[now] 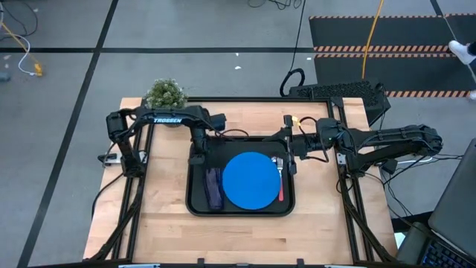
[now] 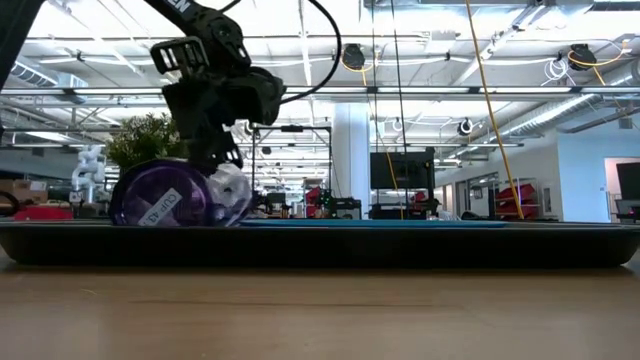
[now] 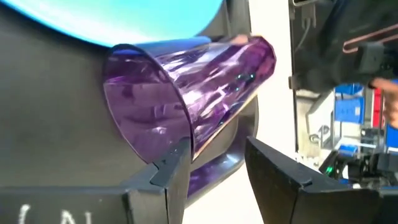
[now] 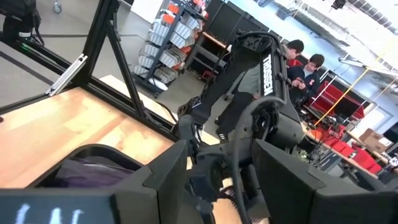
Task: Pick and place plate/cup/fork/spoon on tray
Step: Put the violet cup on the black tray to the upper left of the blue plate
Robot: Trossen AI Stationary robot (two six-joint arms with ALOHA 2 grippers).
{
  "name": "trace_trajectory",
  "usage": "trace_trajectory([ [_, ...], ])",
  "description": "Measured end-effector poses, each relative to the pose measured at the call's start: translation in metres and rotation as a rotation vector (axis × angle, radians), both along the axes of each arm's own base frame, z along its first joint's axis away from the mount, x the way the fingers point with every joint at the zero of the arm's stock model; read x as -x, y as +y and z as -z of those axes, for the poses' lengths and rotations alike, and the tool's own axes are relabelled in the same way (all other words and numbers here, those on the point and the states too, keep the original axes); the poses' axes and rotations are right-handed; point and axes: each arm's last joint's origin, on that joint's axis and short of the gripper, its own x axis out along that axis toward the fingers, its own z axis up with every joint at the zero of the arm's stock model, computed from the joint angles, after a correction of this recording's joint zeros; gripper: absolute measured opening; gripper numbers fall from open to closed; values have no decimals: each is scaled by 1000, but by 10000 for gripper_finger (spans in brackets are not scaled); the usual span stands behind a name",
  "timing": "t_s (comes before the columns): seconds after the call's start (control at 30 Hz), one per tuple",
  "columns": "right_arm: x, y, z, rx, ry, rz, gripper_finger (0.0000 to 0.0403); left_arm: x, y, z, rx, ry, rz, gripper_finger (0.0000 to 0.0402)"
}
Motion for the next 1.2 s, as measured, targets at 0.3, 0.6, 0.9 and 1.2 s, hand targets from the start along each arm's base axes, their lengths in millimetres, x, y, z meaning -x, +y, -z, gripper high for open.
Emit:
trace_trajectory([
  [0.3, 0, 0, 0, -54, 8, 1, 176, -5, -15, 2, -76, 28, 58, 152],
  [0.6, 0, 5, 1, -78, 20, -18, 176, -14, -15, 3, -35, 5, -22, 152],
  [0.9, 0, 5, 2, -85, 33, -19, 176, -16, -27, 26, 43, 135, -45, 152],
  [1.2, 0, 5, 2, -93, 34, -17, 176, -24, -31, 39, 77, 165, -89, 147],
])
